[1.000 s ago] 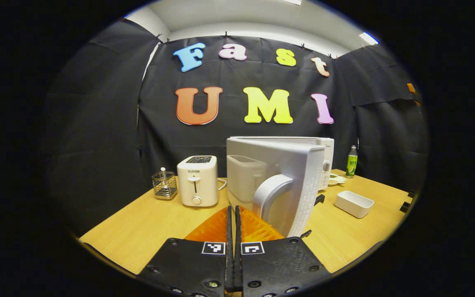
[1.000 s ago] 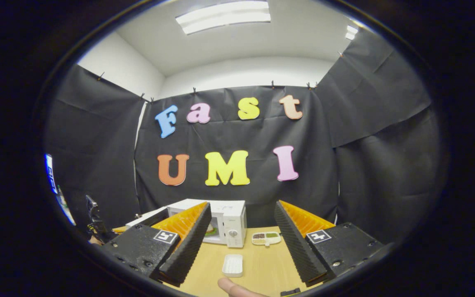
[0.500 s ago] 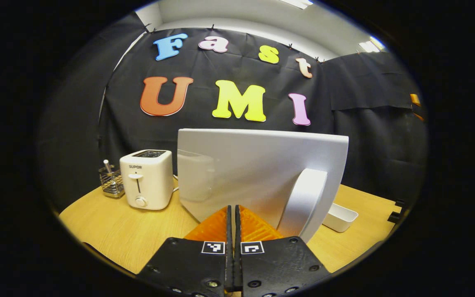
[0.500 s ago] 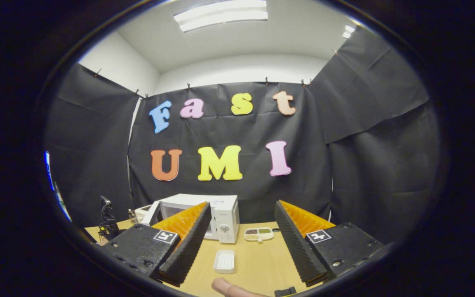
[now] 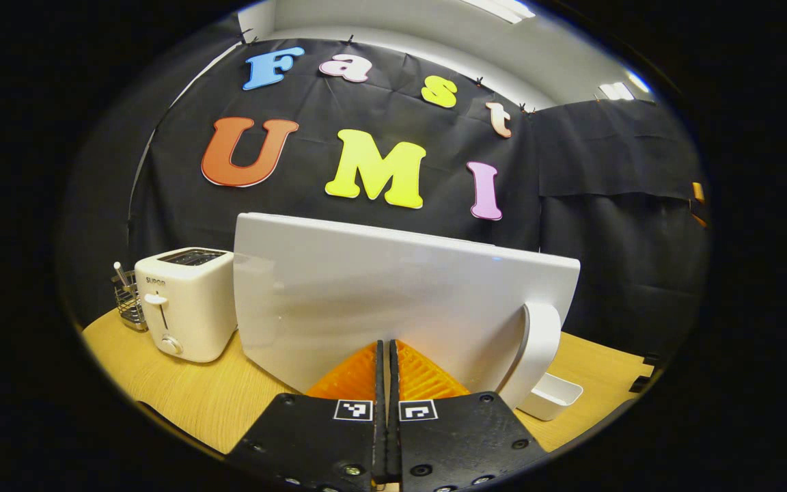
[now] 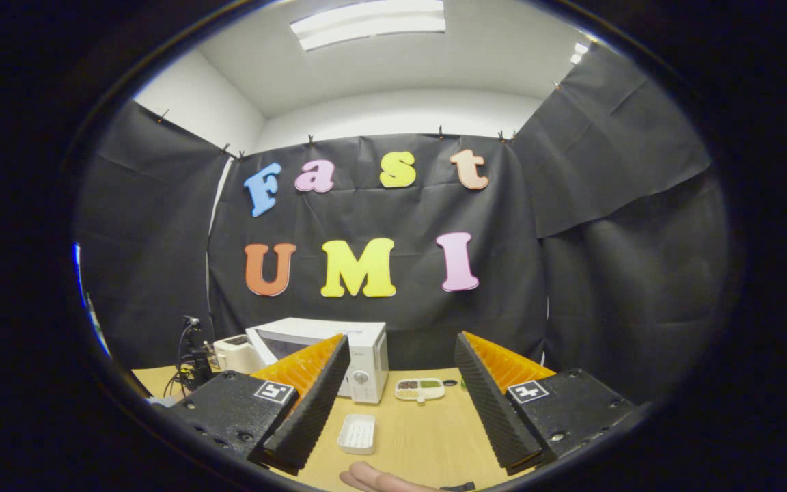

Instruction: Open the microwave oven with the left hand, put the food in, and close the microwave oven.

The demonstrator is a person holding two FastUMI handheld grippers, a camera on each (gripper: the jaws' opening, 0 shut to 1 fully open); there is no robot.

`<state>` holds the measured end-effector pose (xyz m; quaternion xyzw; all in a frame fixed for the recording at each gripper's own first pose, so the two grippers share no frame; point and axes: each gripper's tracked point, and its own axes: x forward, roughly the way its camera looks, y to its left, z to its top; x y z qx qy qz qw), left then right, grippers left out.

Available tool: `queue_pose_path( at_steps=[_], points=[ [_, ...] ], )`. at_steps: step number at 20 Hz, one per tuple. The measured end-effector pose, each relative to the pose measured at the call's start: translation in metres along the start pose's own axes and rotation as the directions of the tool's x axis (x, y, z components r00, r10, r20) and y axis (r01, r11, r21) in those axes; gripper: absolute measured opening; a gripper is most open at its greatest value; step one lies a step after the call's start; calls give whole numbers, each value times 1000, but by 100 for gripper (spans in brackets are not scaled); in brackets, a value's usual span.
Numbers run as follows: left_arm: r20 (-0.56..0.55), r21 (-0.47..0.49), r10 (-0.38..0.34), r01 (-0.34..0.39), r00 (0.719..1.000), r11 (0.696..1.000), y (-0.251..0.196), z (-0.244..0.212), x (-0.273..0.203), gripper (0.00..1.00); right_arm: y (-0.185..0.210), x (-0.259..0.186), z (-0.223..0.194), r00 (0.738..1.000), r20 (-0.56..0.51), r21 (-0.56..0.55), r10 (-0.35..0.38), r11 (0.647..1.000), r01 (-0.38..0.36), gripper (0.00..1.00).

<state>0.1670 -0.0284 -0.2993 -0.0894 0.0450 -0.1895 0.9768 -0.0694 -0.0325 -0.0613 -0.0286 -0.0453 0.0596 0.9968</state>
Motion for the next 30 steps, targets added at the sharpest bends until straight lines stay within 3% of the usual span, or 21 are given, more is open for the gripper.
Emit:
queue_pose_path(
  at_steps=[1, 2, 3, 14, 21, 30],
  points=[
    [4, 8, 2, -2, 1000, 1000, -2, 3, 6, 0, -3, 3, -1, 1000, -2, -1, -6, 1000, 6, 98],
    [9, 18, -1, 1, 1000, 1000, -7, 5, 11, 0, -6, 7, -1, 1000, -1, -1, -12, 1000, 12, 92],
    [13, 24, -4, 3, 1000, 1000, -11, 6, 18, 0, -9, 10, 0, 1000, 2, 1, -16, 1000, 16, 98],
    [-19, 31, -5, 6, 1000, 1000, -42, 14, 92, 0, -34, 33, -17, 999, -23, 23, -39, 999, 39, 99],
    [-72, 3, 40, -40, 997, 999, -38, 4, 149, 0, -50, 47, -30, 998, -50, 46, -40, 998, 43, 98],
    [-68, 31, 83, -81, 994, 996, -40, 7, 157, 0, -60, 56, -46, 995, -85, 82, -46, 995, 53, 99]
  ],
)
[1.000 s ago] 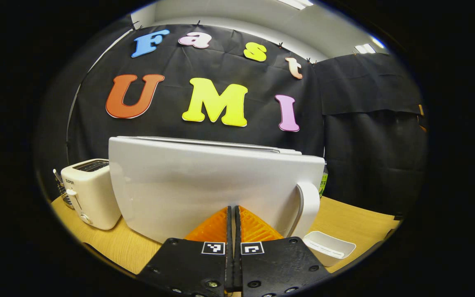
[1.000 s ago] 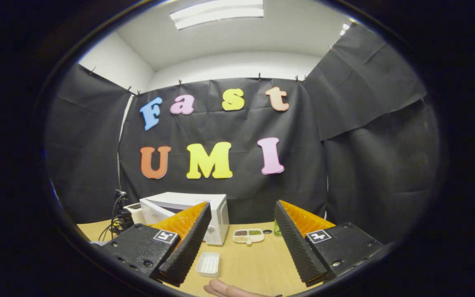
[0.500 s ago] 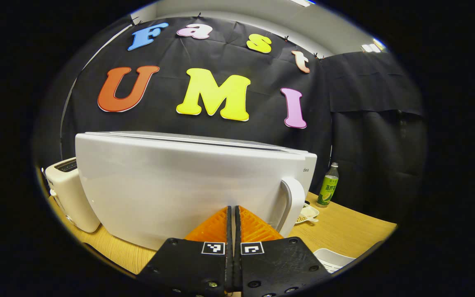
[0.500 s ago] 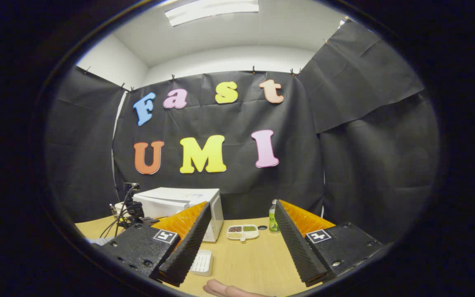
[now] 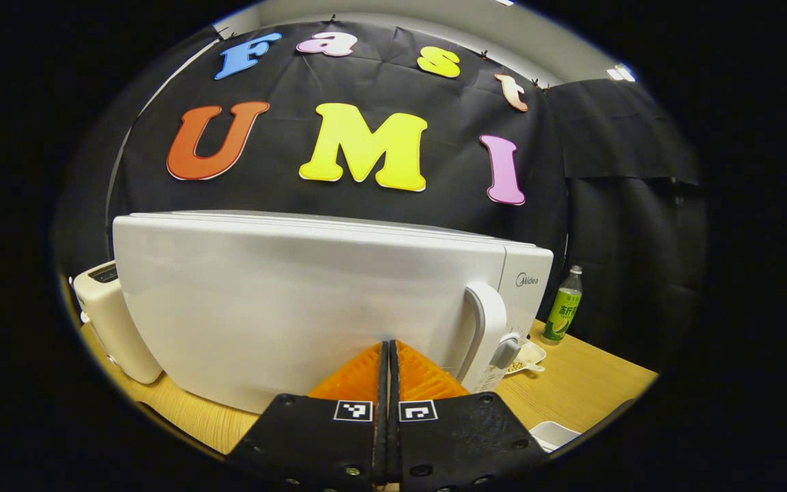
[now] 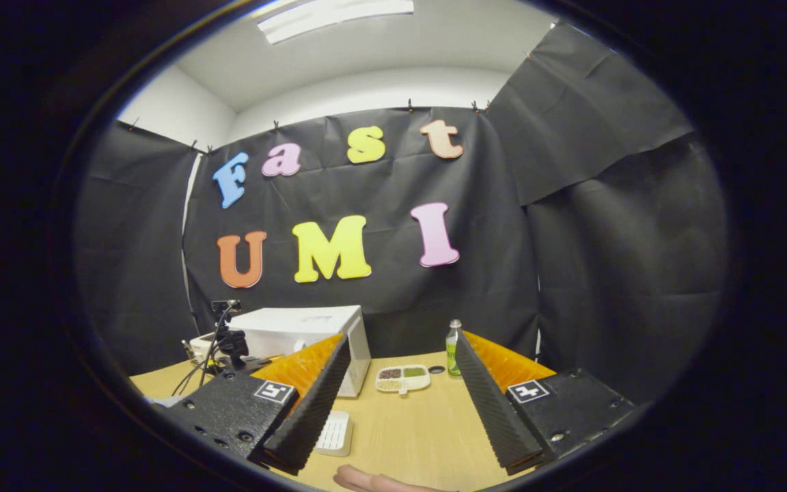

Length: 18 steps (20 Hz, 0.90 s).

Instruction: Open the microwave oven with the left hand, put the food in, and close the microwave oven.

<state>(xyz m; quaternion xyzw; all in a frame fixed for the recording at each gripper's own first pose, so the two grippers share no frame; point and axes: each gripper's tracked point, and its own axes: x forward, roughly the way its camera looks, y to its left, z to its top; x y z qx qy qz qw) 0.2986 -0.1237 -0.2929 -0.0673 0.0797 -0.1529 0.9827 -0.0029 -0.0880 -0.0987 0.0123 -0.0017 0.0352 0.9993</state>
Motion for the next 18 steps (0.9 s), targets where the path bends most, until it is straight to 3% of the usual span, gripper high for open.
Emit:
queue_pose_path(
  at_steps=[2, 3, 4, 9, 10, 11, 12, 13, 14, 15, 16, 18],
  points=[
    [-20, 27, 28, -27, 999, 999, 3, -2, -4, 0, 2, 1, -1, 1000, -8, -3, 0, 1000, 0, 98],
    [-30, 40, 39, -37, 999, 998, 3, -2, -8, 0, 3, 1, -2, 1000, -15, -4, 2, 1000, -2, 91],
    [-39, 46, 44, -42, 998, 998, 2, -2, -12, 0, 4, 1, -4, 1000, -23, -5, 1, 1000, -1, 98],
    [-58, 9, 94, -94, 994, 996, -3, 14, -57, 3, 6, -4, -6, 999, -39, -3, -17, 1000, 16, 99],
    [-62, 6, 101, -101, 993, 995, -5, 18, -71, 5, 4, -5, -5, 999, -39, -2, -29, 1000, 29, 91],
    [-60, 6, 105, -105, 993, 994, -10, 21, -81, 12, 2, -7, -4, 998, -41, -6, -47, 999, 47, 91],
    [-61, 10, 113, -113, 992, 994, -12, 26, -95, 28, 2, -10, -4, 997, -41, -12, -62, 998, 61, 91],
    [-63, 16, 115, -114, 991, 993, -16, 32, -113, 36, 3, -13, -2, 997, -41, -16, -69, 998, 69, 98],
    [-70, 21, 117, -116, 991, 993, -20, 36, -128, 58, 4, -17, 0, 996, -38, -19, -80, 997, 80, 99],
    [-68, 31, 112, -110, 991, 993, -26, 41, -143, 60, 3, -21, 3, 994, -29, -26, -102, 995, 101, 98],
    [-53, 41, 116, -114, 992, 993, -28, 50, -161, 87, 1, -26, 8, 993, -16, -33, -121, 992, 120, 98],
    [-35, 72, 125, -122, 992, 990, -33, 68, -197, 89, 4, -37, 15, 990, 7, -33, -138, 990, 138, 98]
  ],
)
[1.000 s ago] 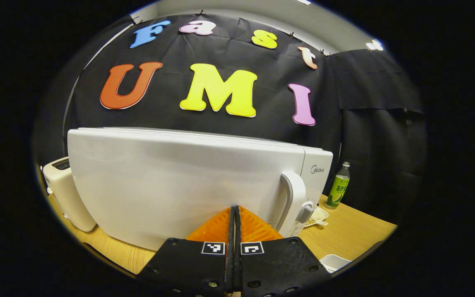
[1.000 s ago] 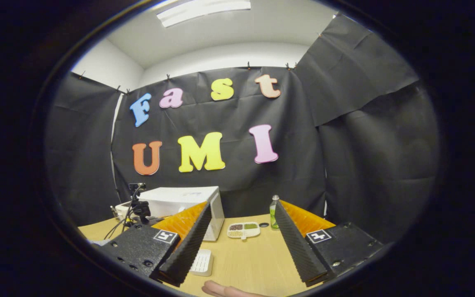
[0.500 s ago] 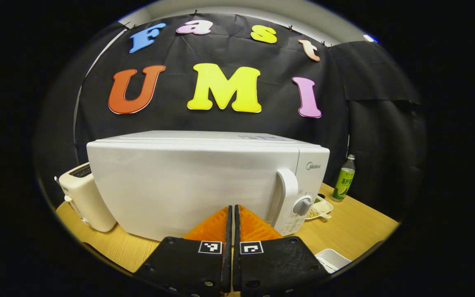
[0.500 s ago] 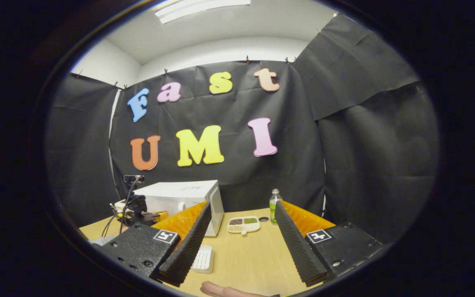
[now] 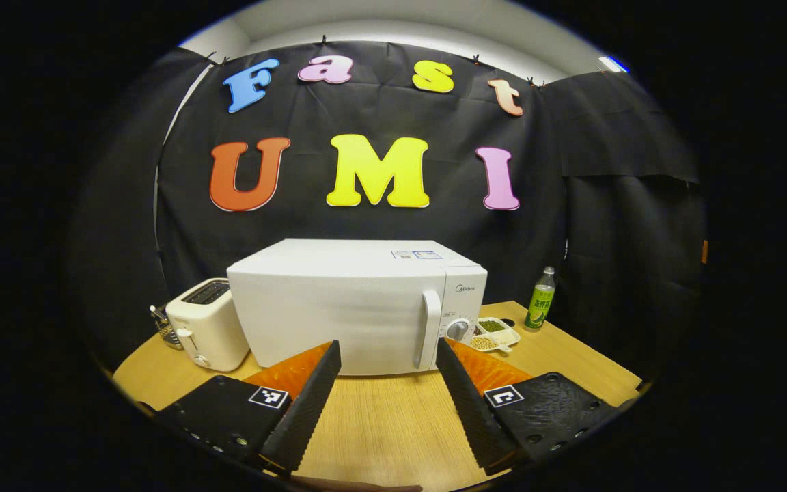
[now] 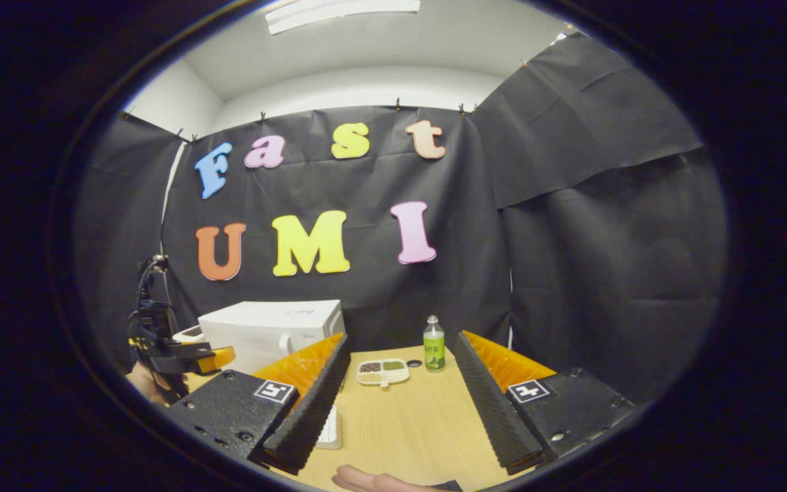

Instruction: Open the microwave oven with the left hand, put the food in, and close the microwave oven.

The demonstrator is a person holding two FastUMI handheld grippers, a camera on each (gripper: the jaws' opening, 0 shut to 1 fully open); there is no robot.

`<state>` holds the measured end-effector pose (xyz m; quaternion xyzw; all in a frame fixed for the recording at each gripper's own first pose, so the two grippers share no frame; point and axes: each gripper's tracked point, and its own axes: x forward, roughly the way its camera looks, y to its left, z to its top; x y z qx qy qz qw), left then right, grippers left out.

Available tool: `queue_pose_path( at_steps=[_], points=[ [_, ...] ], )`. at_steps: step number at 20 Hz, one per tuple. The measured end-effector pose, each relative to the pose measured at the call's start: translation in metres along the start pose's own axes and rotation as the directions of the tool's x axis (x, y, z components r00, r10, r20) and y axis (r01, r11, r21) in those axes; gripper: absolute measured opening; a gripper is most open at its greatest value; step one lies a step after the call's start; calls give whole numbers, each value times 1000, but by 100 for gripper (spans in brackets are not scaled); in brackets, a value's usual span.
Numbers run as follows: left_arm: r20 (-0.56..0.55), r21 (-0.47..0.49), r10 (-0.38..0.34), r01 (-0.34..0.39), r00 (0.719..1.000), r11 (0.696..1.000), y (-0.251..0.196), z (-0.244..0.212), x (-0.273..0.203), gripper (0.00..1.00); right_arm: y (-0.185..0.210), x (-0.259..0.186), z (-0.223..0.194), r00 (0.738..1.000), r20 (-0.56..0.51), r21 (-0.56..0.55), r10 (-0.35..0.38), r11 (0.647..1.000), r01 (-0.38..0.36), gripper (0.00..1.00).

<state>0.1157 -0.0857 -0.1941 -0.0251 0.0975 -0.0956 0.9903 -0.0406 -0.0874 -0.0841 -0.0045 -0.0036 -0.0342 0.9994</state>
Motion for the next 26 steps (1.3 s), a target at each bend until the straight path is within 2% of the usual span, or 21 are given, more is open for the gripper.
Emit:
queue_pose_path(
  at_steps=[4, 10, 12, 15, 16, 17, 18, 20, 21, 22, 23, 26],
  points=[
    [70, 25, 51, -53, 996, 998, 12, 44, -74, 94, 10, -23, 15, 999, 36, -9, 2, 1000, -1, 98],
    [124, 15, 142, -145, 982, 989, 38, 81, -166, 94, 35, -44, 29, 996, 70, -25, 47, 999, -45, 98],
    [146, -25, 172, -170, 974, 985, 45, 82, -190, 94, 41, -46, 30, 996, 70, -40, 58, 998, -55, 98],
    [158, -78, 195, -184, 968, 980, 48, 76, -210, 95, 52, -48, 28, 995, 62, -62, 75, 996, -72, 98],
    [155, -80, 194, -183, 969, 980, 47, 70, -214, 95, 56, -47, 26, 995, 55, -70, 81, 995, -78, 91],
    [149, -78, 192, -182, 970, 980, 47, 65, -220, 95, 60, -48, 26, 995, 50, -74, 87, 994, -84, 92],
    [143, -77, 197, -187, 970, 979, 47, 59, -222, 95, 65, -49, 26, 994, 51, -75, 97, 993, -93, 98],
    [148, -62, 210, -203, 966, 977, 49, 55, -227, 95, 75, -52, 28, 992, 51, -66, 115, 991, -112, 98],
    [154, -48, 209, -204, 966, 978, 47, 56, -230, 95, 79, -54, 28, 991, 51, -63, 123, 991, -120, 92],
    [156, -34, 203, -200, 967, 979, 45, 56, -232, 95, 81, -56, 28, 990, 50, -64, 132, 990, -128, 92],
    [163, -21, 202, -201, 966, 979, 43, 57, -234, 95, 84, -59, 28, 989, 47, -65, 140, 988, -137, 98],
    [199, 7, 200, -205, 960, 979, 37, 60, -237, 95, 89, -63, 30, 986, 47, -73, 159, 985, -156, 98]
  ],
)
